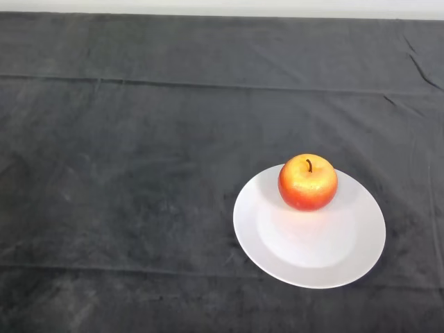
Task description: Move the apple to the plate
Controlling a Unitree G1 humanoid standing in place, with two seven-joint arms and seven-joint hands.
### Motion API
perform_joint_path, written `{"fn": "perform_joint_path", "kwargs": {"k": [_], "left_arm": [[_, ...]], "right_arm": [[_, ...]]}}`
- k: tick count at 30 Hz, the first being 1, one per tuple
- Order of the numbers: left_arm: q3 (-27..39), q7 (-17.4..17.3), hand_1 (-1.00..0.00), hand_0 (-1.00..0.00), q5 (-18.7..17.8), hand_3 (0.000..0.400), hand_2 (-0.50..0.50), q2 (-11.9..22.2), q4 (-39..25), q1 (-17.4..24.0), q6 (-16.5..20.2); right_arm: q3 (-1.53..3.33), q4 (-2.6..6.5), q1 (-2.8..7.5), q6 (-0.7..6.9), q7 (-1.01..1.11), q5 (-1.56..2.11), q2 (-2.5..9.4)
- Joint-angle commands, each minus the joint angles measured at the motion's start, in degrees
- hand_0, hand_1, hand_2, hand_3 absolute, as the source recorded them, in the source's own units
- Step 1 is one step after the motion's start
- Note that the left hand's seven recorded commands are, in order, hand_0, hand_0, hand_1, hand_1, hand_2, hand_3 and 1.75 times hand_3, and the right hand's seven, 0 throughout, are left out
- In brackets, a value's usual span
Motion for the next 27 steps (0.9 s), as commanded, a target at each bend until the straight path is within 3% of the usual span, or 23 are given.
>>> {"fn": "perform_joint_path", "kwargs": {"k": [1, 27], "left_arm": [[1.8, -0.5, 0.0, 0.0, 1.7, 0.0, 0.0, -0.7, -0.7, 2.0, -0.2], [3.5, -2.7, 0.0, 0.0, 3.1, 0.0, 0.0, -1.9, -0.7, 1.7, -0.3]], "right_arm": [[-0.13, -1.92, -0.51, -0.24, -0.45, 0.54, 0.91], [-0.12, -1.96, -0.5, -0.24, -0.46, 0.53, 0.93]]}}
